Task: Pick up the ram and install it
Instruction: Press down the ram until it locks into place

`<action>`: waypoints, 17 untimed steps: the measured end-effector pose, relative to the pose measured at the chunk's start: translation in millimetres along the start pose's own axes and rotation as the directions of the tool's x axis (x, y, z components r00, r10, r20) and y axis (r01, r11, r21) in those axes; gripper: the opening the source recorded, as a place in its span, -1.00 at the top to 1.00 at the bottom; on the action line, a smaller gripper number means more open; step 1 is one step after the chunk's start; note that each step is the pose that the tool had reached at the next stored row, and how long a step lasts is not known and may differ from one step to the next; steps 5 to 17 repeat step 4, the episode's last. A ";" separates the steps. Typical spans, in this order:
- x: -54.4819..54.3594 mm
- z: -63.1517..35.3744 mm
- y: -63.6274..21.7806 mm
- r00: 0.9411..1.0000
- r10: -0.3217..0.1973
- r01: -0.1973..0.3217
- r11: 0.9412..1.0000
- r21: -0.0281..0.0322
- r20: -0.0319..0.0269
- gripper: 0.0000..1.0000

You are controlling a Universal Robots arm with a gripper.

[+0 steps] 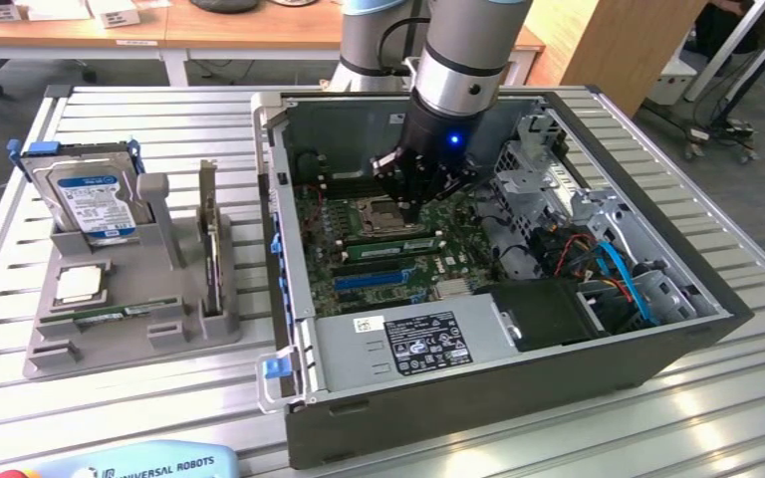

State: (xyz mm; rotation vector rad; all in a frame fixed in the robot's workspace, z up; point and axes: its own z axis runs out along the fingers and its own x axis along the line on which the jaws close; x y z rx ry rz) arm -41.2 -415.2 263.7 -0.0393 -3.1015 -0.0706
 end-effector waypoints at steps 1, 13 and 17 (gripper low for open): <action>0.0 0.0 0.0 1.000 0.000 0.000 1.000 0.000 0.000 0.80; 0.0 0.0 0.0 1.000 0.000 0.000 1.000 0.000 0.000 0.80; 0.0 0.0 0.0 1.000 0.000 0.000 1.000 0.000 0.000 0.80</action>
